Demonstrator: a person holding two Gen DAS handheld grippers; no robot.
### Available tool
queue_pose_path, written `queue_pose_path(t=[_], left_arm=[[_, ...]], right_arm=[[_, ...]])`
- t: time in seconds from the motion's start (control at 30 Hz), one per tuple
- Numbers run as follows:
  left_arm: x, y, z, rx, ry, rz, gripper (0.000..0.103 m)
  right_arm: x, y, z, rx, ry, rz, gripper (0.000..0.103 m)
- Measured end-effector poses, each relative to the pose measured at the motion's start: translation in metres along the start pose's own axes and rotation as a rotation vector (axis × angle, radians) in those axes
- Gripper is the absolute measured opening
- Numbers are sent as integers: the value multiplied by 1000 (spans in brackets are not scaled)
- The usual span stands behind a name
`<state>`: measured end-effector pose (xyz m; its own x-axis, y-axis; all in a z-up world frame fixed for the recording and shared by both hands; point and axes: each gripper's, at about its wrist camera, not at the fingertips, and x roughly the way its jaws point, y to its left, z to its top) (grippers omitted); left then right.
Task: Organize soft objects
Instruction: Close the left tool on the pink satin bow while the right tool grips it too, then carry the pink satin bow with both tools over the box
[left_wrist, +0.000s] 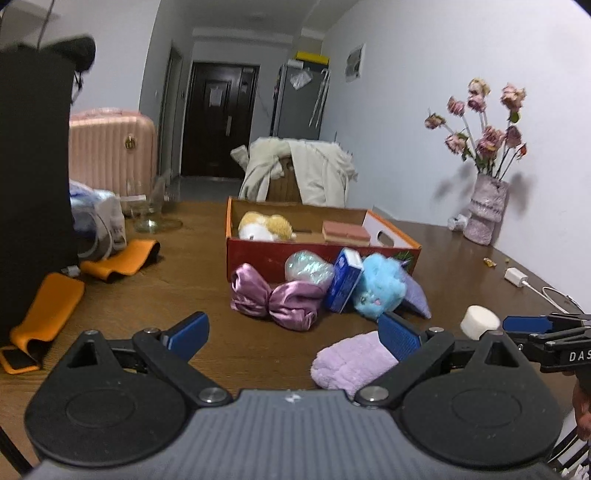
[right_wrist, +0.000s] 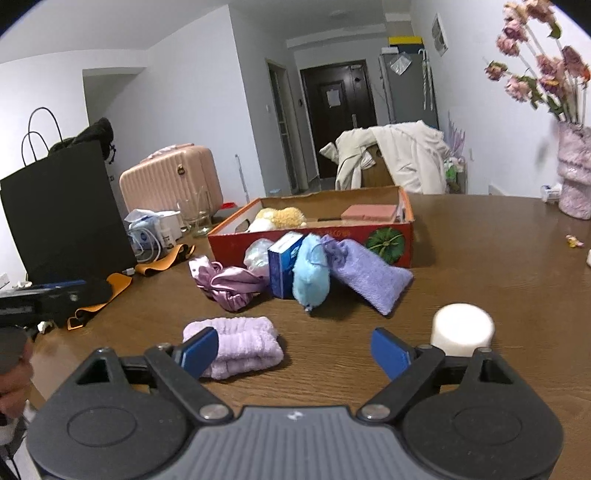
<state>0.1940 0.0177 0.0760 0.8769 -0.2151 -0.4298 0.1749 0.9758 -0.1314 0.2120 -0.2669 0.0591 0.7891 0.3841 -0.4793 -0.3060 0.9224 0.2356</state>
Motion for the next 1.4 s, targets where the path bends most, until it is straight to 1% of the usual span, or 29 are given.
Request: queue_pose_path(t=[0.03,0.1,0.17,0.23,0.27,0.3,0.33,0.43,0.5,0.57,0.6,0.63,0.67,0.7,0.8,0.87,0.9,0.93,0.97,1.0,1.03,1.07,1.1,1.13,1.23,1.3,1.4], left_arm=[[6,3,0,-2,7,-1,99],[23,10,3,0,20,-2,99],[39,17,9,15,26,-3,93],[55,27,18,23,13,-17,91],[66,33,23,21,8,-27,89],[79,40,27,14,11,-34,87],[92,47,31,1,23,-33,84],[131,65,38,-36,67,-22,67],[151,79,39,-82,88,-52,63],[169,90,38,-125,149,-68,45],[173,94,36,-141,175,-75,42],[173,98,33,-152,186,-86,37],[169,101,30,-156,177,-109,30],[165,102,27,-153,173,-121,27],[158,105,19,-152,172,-120,23],[156,106,15,-172,177,-117,21],[155,106,13,-177,177,-121,20],[154,106,12,-182,181,-128,18],[153,105,12,-184,181,-129,16],[150,104,13,-185,179,-127,15],[146,102,13,-185,173,-126,14],[139,100,14,-183,162,-128,13],[133,98,15,-185,154,-132,13],[126,95,16,-188,146,-141,13],[97,86,15,-200,104,-160,13],[75,77,12,-209,72,-180,13],[46,60,7,-205,47,-192,14]], right_arm=[[8,2,2,17,2,10,88],[26,6,6,51,12,49,84],[48,13,11,81,28,97,81],[72,20,18,101,40,130,73],[83,24,21,109,39,137,71],[96,27,25,123,35,139,67],[106,30,27,141,34,142,62],[139,37,34,193,44,136,56],[156,42,39,204,44,128,56],[171,48,43,204,38,87,56],[177,50,44,196,40,70,56],[183,52,44,194,50,53,56],[189,52,45,189,64,41,56],[194,53,43,179,80,32,56],[202,55,38,169,115,42,56],[201,57,37,170,116,61,53],[200,58,37,163,115,72,45],[200,59,37,160,118,89,33],[200,60,37,164,129,110,28],[199,61,38,163,136,119,18],[196,64,39,150,138,117,14],[191,68,40,126,133,113,12],[183,72,41,96,119,112,8],[174,76,41,72,104,118,6],[143,86,38,-6,66,114,6],[120,89,35,-25,51,112,6],[88,91,31,-49,29,111,6]])
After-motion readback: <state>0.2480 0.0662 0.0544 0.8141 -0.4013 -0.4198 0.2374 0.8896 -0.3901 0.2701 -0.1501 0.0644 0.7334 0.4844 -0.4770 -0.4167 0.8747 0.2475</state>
